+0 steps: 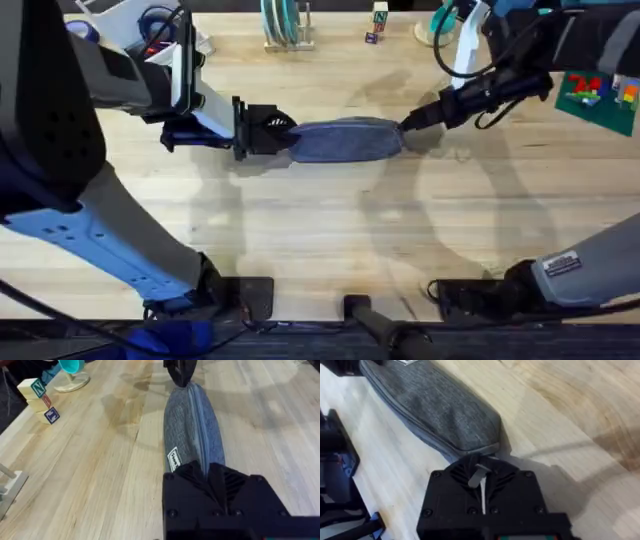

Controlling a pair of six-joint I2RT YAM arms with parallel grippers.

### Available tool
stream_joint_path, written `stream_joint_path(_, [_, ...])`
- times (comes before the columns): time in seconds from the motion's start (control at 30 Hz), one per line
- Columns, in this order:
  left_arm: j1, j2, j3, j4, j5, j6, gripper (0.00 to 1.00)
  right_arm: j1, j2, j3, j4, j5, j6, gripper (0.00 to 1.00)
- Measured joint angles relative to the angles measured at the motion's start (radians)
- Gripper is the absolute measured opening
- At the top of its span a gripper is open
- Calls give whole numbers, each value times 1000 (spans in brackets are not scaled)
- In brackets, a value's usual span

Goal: Unzip the bag, pick up the pens from the table one at a time and place them inside, then zip the bag closed.

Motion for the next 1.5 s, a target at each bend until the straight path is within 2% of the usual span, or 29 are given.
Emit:
stream_joint_path(0.6, [-2, 0, 0, 0, 0, 0, 42, 7, -1, 0, -2, 41, 37, 32])
stream_joint_path(1.23, [-14, 0, 0, 0, 3, 0, 42, -21, -1, -3, -14, 67, 69, 40])
stream_joint_path(1.3, [-14, 0, 0, 1, 3, 0, 42, -22, -1, -3, -11, 100, 70, 115])
stream_joint_path(1.4, [-6, 0, 0, 0, 0, 0, 42, -62, -1, -14, -14, 221, 62, 257])
stream_joint_path(1.43, [-4, 0, 0, 1, 0, 0, 42, -77, -1, -15, -23, 222, 63, 340])
stream_joint_path(1.5, [-4, 0, 0, 1, 0, 0, 42, -86, -7, -15, -37, 208, 64, 609])
